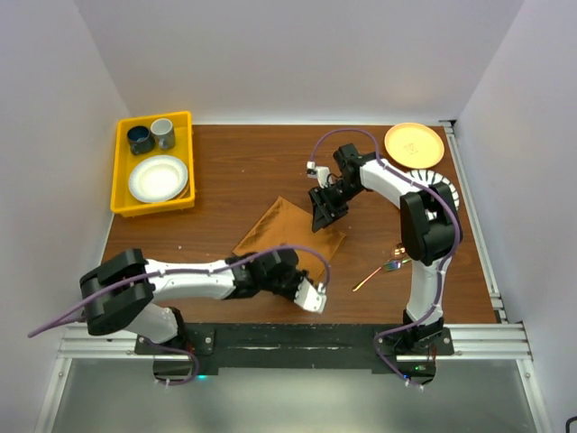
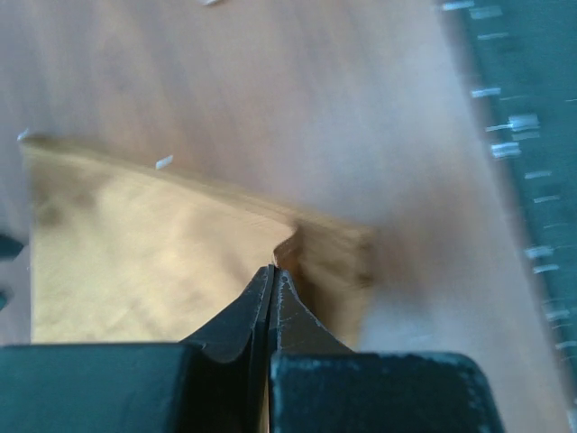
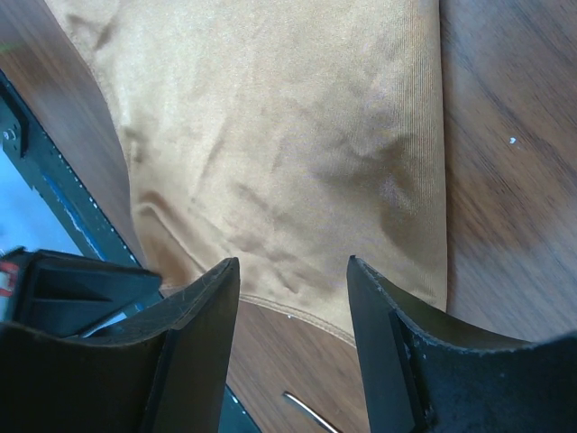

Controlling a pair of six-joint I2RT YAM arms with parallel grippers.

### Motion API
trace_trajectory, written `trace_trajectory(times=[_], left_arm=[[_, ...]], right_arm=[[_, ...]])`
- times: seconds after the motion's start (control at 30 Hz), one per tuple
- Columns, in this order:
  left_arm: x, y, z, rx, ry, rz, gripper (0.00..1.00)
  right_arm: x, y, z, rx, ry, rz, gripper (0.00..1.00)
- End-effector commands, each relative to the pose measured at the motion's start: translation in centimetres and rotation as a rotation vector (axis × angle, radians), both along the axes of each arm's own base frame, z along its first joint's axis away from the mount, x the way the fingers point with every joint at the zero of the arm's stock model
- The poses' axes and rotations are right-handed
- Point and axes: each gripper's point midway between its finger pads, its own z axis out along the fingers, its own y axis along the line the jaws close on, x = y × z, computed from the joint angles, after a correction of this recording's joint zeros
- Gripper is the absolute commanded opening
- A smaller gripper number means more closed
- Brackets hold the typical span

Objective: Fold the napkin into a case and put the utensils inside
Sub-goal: Pick up the top corner of the square folded napkin from the center of the board, then fold the top corner of the square-folded napkin at the center of the board.

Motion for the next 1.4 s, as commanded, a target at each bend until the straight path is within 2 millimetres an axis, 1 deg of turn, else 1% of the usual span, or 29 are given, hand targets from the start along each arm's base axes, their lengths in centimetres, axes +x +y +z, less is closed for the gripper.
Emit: trace_trajectory(times=[0.0, 0.03, 0.07, 0.1, 0.13, 0.17, 0.2, 0.23, 0.27, 0.3, 0.33, 0.37, 0.4, 0.43, 0.47, 0.5, 0.6, 0.67, 0.77, 0.8, 0.83, 0.9, 0.93, 0.97, 1.03, 1.2, 1.37], left_arm=[[3.7, -0.9, 4.4, -0.108, 0.059, 0.072, 0.0], [4.8, -0.4, 4.4, -0.112, 0.093, 0.092, 0.0], [5.7, -0.6, 5.2, -0.127, 0.097, 0.105, 0.0], [7.1, 0.0, 5.3, -0.129, 0.107, 0.141, 0.0], [7.9, -0.4, 5.8, -0.145, 0.125, 0.151, 0.0], [8.8, -0.2, 5.9, -0.149, 0.135, 0.166, 0.0], [10.0, 0.5, 5.1, -0.13, 0.165, 0.203, 0.0], [10.9, 0.0, 6.0, -0.158, 0.184, 0.211, 0.0], [11.7, 0.1, 6.0, -0.165, 0.202, 0.226, 0.0], [12.4, 0.7, 4.8, -0.145, 0.258, 0.245, 0.0], [13.7, 0.4, 5.6, -0.162, 0.258, 0.251, 0.0], [14.3, 0.4, 5.4, -0.16, 0.275, 0.266, 0.0], [15.6, 0.5, 5.3, -0.166, 0.308, 0.278, 0.0], [16.1, 0.6, 5.3, -0.168, 0.326, 0.28, 0.0], [16.8, 1.2, 5.1, -0.165, 0.34, 0.291, 0.0], [17.5, 1.0, 5.0, -0.172, 0.348, 0.294, 0.0], [19.3, 1.6, 4.7, -0.18, 0.348, 0.32, 0.0], [20.2, 2.2, 4.2, -0.175, 0.353, 0.34, 0.0], [21.4, 2.5, 4.2, -0.19, 0.349, 0.364, 0.0], [21.7, 2.5, 4.3, -0.199, 0.355, 0.372, 0.0], [21.9, 2.6, 4.3, -0.202, 0.357, 0.378, 0.0], [22.7, 2.9, 4.1, -0.205, 0.353, 0.395, 0.0], [22.9, 3.0, 4.0, -0.206, 0.354, 0.4, 0.0], [23.3, 3.3, 3.8, -0.205, 0.358, 0.411, 0.0], [23.9, 3.4, 3.8, -0.21, 0.355, 0.418, 0.0], [24.8, 4.2, 3.0, -0.203, 0.347, 0.439, 0.0], [26.1, 4.8, 3.1, -0.213, 0.323, 0.475, 0.0]], right_arm=[[1.3, 0.1, 1.3, 0.021, -0.036, 0.002, 0.56], [1.7, 0.0, 1.4, 0.021, -0.047, -0.002, 0.56], [1.9, -0.2, 1.4, 0.017, -0.05, -0.007, 0.57], [2.2, -0.2, 1.7, 0.021, -0.057, -0.012, 0.57], [2.6, -0.5, 1.8, 0.021, -0.066, -0.016, 0.58], [2.7, -0.6, 2.0, 0.021, -0.069, -0.02, 0.59], [3.0, -0.9, 2.0, 0.014, -0.077, -0.024, 0.6], [3.2, -1.1, 2.1, 0.011, -0.086, -0.027, 0.61], [3.3, -1.2, 2.1, 0.008, -0.092, -0.026, 0.63], [3.4, -1.4, 2.2, 0.004, -0.1, -0.024, 0.65], [3.5, -1.6, 2.3, -0.001, -0.108, -0.026, 0.67], [3.6, -1.7, 2.2, -0.005, -0.112, -0.027, 0.7], [3.7, -2.0, 2.1, -0.014, -0.116, -0.033, 0.72], [3.7, -2.1, 2.3, -0.014, -0.122, -0.032, 0.74], [3.7, -2.2, 2.2, -0.017, -0.123, -0.034, 0.75], [3.6, -2.3, 2.1, -0.026, -0.119, -0.035, 0.77], [3.5, -2.5, 1.9, -0.032, -0.121, -0.034, 0.78], [3.5, -2.6, 2.0, -0.033, -0.125, -0.035, 0.77], [3.3, -2.7, 1.7, -0.035, -0.116, -0.033, 0.72], [3.2, -2.7, 1.5, -0.038, -0.11, -0.032, 0.7], [3.1, -2.7, 1.3, -0.04, -0.105, -0.032, 0.65], [2.9, -2.7, 0.9, -0.042, -0.094, -0.03, 0.6], [2.9, -2.8, 0.8, -0.045, -0.091, -0.03, 0.56], [2.8, -2.8, 0.6, -0.046, -0.088, -0.029, 0.54], [2.8, -2.8, 0.6, -0.05, -0.086, -0.03, 0.52], [2.9, -3.0, 0.2, -0.061, -0.087, -0.029, 0.48], [2.7, -3.2, -0.5, -0.075, -0.075, -0.027, 0.48]])
